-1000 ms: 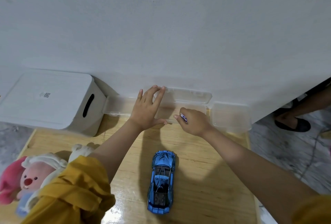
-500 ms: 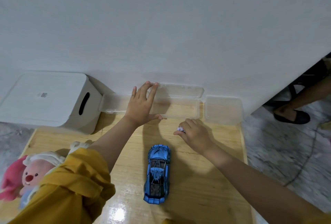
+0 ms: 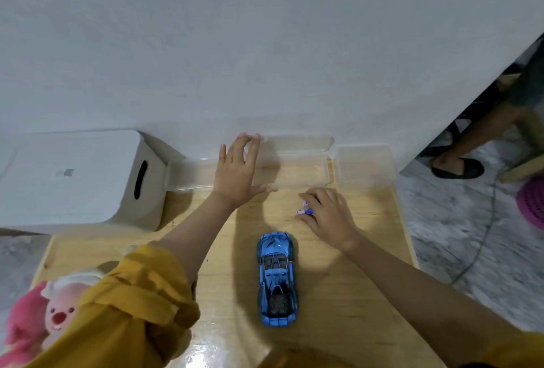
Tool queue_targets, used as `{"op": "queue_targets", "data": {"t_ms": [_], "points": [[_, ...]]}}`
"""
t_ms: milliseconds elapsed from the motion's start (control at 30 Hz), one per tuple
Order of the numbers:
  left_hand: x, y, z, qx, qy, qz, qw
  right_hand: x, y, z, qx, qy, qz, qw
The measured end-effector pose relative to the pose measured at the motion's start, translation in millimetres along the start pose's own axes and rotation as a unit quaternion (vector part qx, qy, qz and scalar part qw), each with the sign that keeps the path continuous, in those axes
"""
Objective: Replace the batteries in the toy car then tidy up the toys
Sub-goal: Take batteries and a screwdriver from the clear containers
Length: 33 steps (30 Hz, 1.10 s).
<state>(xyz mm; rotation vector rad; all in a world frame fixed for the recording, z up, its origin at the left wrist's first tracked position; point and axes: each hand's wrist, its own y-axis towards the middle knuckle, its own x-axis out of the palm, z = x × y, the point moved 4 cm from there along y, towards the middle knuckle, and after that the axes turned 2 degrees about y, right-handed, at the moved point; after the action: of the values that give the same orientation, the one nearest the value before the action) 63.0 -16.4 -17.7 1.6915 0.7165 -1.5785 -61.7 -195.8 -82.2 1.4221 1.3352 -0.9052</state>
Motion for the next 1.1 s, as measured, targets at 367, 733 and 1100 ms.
{"op": "queue_targets", "data": {"t_ms": [367, 733, 1100], "points": [[9.5, -1.4, -1.8, 0.032, -0.01, 0.086, 0.996, -59.9, 29.8, -15.1, -0.085, 0.026, 0.254, 0.963], [9.5, -8.1, 8.9, 0.043, -0.031, 0.118, 0.992, -68.6, 75.6, -5.1, -0.066, 0.02, 0.055, 0.996], [20.1, -13.7, 21.1, 0.074, -0.091, 0.048, 0.992, -41.1, 54.7, -3.3, -0.022, 0.1, 0.043, 0.994]]}}
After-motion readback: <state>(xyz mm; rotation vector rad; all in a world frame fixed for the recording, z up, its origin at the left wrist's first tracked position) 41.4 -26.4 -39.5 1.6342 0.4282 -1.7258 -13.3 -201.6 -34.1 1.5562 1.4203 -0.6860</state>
